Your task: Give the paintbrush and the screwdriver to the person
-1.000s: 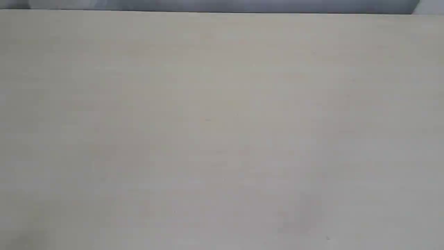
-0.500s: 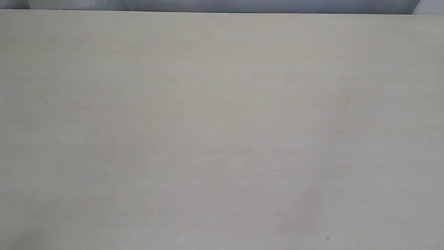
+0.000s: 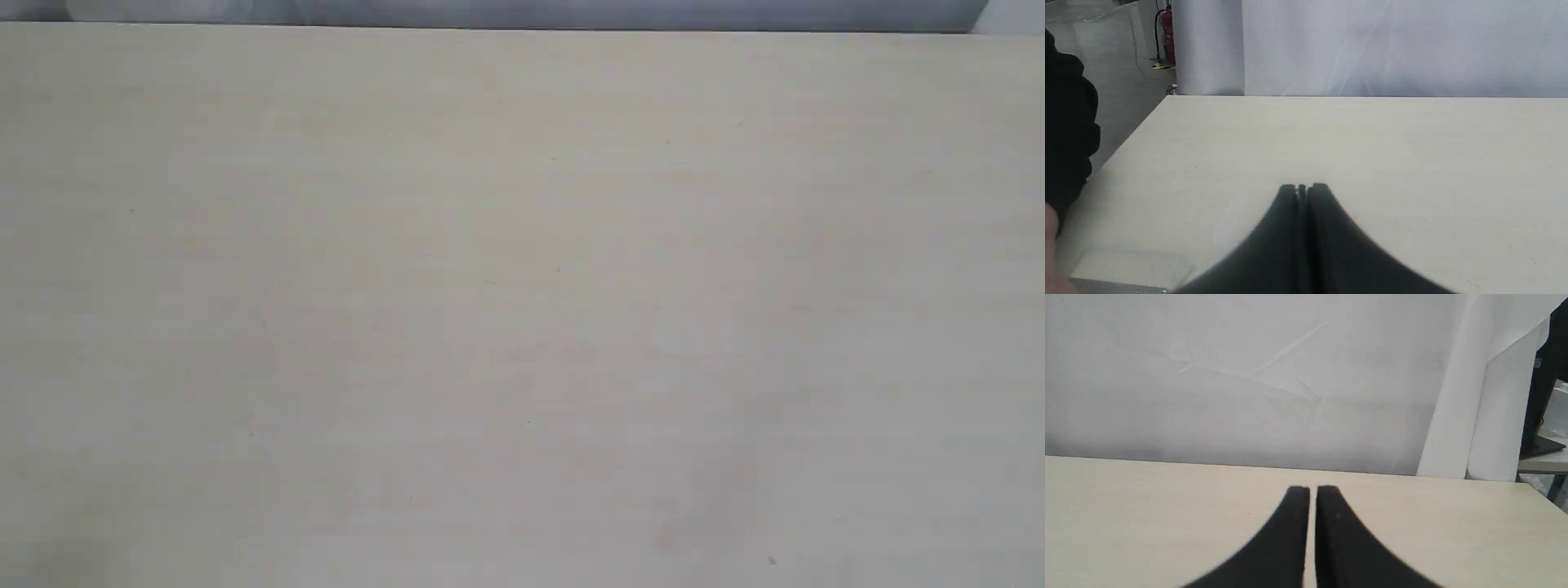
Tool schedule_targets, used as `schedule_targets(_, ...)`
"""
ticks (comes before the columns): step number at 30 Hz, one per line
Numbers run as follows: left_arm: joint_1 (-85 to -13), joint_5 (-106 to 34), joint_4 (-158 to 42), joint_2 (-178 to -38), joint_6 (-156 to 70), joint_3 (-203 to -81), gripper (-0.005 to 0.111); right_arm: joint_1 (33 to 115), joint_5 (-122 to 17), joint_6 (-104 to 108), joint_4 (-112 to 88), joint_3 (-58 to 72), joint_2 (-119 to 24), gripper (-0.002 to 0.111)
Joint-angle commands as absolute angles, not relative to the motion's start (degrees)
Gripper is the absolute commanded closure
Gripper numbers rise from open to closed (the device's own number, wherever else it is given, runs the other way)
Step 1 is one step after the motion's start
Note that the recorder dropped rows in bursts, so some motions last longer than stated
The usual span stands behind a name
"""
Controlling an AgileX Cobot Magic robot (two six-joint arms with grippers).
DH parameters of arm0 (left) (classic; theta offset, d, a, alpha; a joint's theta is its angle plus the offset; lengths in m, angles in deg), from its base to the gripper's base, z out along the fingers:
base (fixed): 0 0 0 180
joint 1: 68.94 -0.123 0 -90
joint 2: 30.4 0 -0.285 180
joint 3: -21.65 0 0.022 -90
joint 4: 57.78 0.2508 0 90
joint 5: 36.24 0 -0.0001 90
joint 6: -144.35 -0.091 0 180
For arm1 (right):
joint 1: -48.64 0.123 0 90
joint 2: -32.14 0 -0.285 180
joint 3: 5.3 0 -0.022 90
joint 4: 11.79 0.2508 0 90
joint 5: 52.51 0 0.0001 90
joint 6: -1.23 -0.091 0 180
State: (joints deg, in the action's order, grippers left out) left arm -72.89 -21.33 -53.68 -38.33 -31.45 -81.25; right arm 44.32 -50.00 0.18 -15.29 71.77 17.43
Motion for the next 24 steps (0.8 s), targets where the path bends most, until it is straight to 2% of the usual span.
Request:
schedule_targets(1, -72.6, -21.9, -53.8, -38.2, -31.3, -81.1, 0.107, 44.0, -49.2, 0.2, -15.2, 71.9, 17.2, 0.104)
schedule_targets(24, -72.6, -21.9, -54.0, -38.2, -31.3, -81.1, 0.107, 44.0, -50.6, 0.0, -14.0, 71.9, 17.2, 0.104)
